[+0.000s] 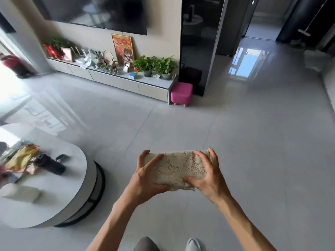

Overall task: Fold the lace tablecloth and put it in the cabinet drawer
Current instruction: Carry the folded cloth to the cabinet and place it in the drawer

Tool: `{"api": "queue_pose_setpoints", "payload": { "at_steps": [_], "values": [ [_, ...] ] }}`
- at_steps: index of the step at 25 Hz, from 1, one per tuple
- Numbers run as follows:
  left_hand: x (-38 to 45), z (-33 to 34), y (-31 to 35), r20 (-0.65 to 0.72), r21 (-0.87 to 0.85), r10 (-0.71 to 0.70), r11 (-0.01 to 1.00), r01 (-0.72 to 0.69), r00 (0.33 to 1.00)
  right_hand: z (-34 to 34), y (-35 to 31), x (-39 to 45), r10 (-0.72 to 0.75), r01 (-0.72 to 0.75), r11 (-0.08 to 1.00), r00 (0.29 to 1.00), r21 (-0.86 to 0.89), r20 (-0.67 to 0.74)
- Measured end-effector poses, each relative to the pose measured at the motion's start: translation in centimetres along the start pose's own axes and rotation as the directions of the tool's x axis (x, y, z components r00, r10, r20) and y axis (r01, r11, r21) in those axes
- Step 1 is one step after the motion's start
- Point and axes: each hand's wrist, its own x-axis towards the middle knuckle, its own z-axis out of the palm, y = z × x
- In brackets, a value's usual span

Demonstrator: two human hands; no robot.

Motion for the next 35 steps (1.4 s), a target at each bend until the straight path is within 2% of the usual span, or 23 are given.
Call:
{"api": "queue_pose_setpoints", "payload": {
  "at_steps": [6,11,16,22,26,28,31,35],
  "values": [
    [14.2,-6.8,-8.1,-0.009,0.002,-0.057,0.998,0.057,0.998,6.9,-3.0,17.7,0.008,-0.007,1.0,0.999,-0.025,0.033],
    [27.7,-15.2,-16.6,0.002,-0.008,-0.098,0.995,0.098,0.995,14.1,-7.3,33.0,0.03,-0.029,0.999,0.998,-0.024,0.054],
    [39.8,-21.0,-20.8,0.077,0.042,-0.057,0.998,0.054,0.995,17.4,-10.3,44.7,0.082,-0.082,0.997,0.997,0.01,0.016],
    [57.0,-24.5,-26.8,0.085,0.057,-0.067,0.996,0.062,0.994,20.9,-10.5,63.2,0.116,-0.115,0.992,0.993,0.049,-0.025],
    [67.4,-28.2,-30.0,0.097,0.021,-0.118,0.993,0.117,0.988,22.7,-11.9,74.9,0.135,-0.136,0.989,0.991,0.054,0.01],
    [71.7,-30.6,-31.6,0.09,-0.068,-0.184,0.979,0.191,0.979,23.6,-13.4,80.3,0.145,-0.147,0.988,0.989,0.053,0.031],
    [77.5,-33.4,-34.5,0.041,-0.173,-0.216,0.96,0.22,0.976,25.5,-14.7,86.6,0.144,-0.144,0.988,0.99,0.061,0.005],
    [86.7,-36.8,-41.2,0.062,-0.202,-0.241,0.947,0.248,0.969,31.6,-15.3,95.5,0.194,-0.193,0.973,0.981,0.129,0.011]
  ]
}}
